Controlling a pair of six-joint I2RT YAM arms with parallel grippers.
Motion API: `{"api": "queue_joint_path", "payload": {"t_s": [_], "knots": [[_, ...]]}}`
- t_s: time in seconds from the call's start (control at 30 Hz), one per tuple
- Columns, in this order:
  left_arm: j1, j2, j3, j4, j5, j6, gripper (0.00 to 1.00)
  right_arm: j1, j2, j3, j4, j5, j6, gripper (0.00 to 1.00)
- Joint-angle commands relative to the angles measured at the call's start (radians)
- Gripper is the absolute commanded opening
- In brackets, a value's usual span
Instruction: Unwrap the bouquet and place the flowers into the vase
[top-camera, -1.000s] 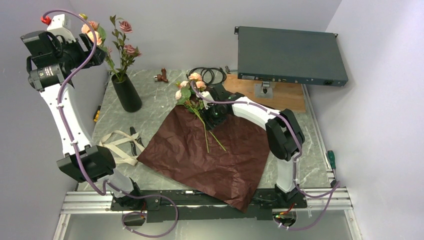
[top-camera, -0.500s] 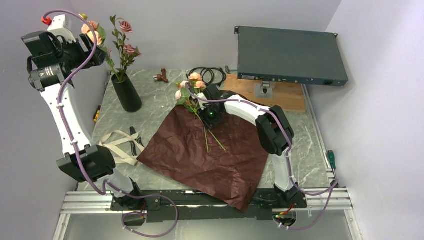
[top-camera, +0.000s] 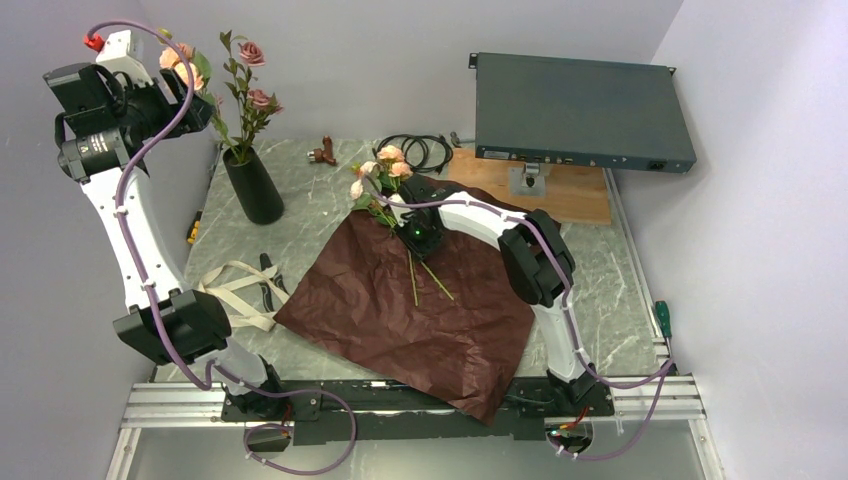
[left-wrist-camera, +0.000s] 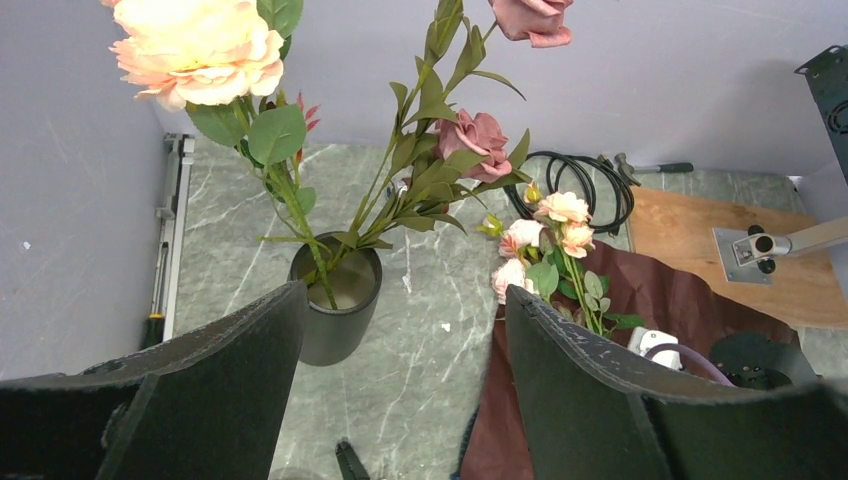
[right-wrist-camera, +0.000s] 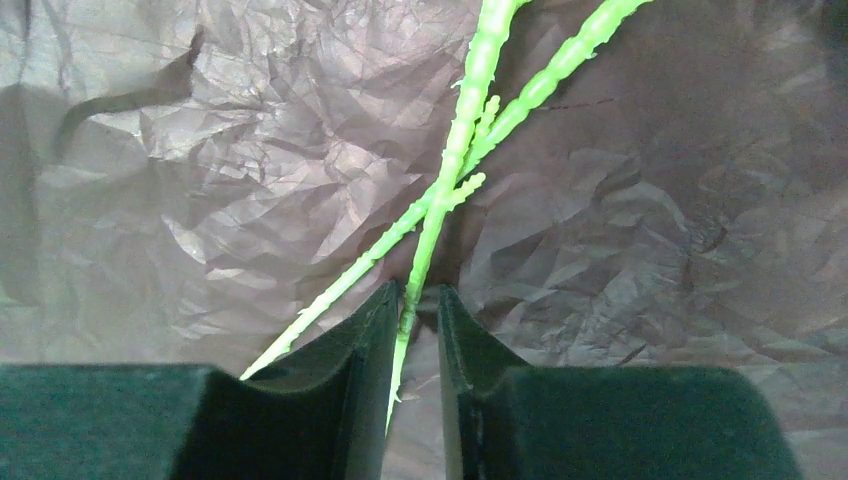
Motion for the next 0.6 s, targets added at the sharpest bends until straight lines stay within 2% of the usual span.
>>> {"api": "queue_joint_path", "payload": {"t_s": [0.0, 0.17, 0.27, 0.57], "knots": [[-0.002, -0.027, -0.012, 0.044, 0.027, -0.007, 0.77, 0.018, 0.032, 0.016, -0.032, 0.059, -0.007, 0.21], [-0.001, -0.03, -0.026, 0.034, 0.048, -0.006, 0.77, 0.023, 0.015, 0.029, -0.037, 0.063, 0.037, 0.01], [-0.001, -0.032, -0.037, 0.026, 0.079, -0.008, 0.77, 0.021, -0.03, 0.021, -0.014, 0.073, 0.092, 0.0], [-0.001, -0.071, -0.105, 0.025, 0.24, -0.058, 0.78, 0.001, -0.231, -0.135, 0.191, 0.04, 0.231, 0.0]]}}
